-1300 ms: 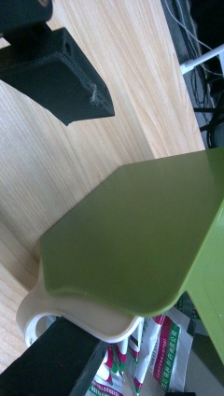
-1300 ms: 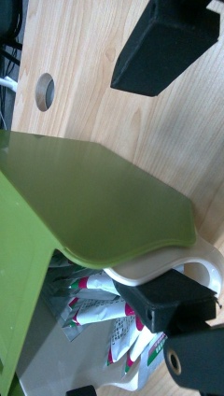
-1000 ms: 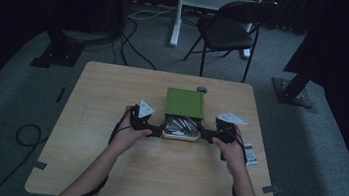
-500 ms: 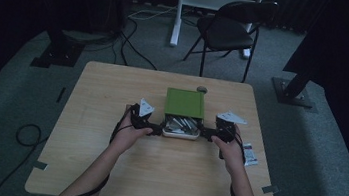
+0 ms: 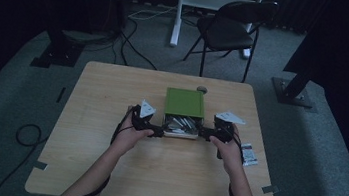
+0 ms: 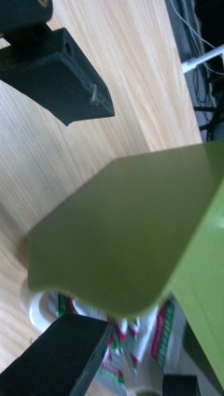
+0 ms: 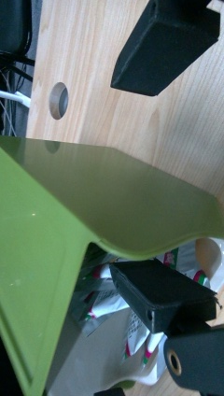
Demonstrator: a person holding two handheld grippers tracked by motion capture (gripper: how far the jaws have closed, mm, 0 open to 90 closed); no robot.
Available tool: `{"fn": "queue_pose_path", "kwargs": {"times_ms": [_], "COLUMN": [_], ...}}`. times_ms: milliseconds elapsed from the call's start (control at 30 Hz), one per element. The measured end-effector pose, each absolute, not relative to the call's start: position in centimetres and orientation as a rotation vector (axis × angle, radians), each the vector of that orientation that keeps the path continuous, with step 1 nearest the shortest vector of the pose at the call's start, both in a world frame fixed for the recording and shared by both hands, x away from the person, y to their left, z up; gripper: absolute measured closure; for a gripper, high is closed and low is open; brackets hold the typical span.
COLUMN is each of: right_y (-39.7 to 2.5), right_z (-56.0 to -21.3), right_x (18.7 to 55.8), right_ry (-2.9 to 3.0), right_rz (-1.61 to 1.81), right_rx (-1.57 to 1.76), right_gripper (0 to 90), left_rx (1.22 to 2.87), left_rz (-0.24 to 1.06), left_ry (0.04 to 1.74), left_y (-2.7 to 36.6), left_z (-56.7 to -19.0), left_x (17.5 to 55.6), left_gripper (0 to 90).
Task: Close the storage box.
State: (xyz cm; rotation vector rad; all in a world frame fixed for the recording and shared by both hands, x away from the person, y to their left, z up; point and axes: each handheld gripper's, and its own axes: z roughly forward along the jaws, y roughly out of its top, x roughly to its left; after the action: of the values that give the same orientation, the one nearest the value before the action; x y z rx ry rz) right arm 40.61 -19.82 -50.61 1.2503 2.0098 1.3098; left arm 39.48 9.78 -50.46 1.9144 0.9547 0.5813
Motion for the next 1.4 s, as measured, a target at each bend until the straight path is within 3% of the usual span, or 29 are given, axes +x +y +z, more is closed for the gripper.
{"fn": "queue_pose_path", "kwargs": {"times_ms": [1400], "right_y": [-24.4], "right_z": [-51.6], "right_x": [36.3], "right_ry": [1.992], "right_rz": [1.275], "right_rx": [1.291], "right_gripper": [10.5], "left_rx": [1.870], "left_rz": [0.594], "left_ry": [1.044], "left_y": [13.3], "left_z": [-50.4], "left_x": [35.8], "left_gripper": [1.9]}}
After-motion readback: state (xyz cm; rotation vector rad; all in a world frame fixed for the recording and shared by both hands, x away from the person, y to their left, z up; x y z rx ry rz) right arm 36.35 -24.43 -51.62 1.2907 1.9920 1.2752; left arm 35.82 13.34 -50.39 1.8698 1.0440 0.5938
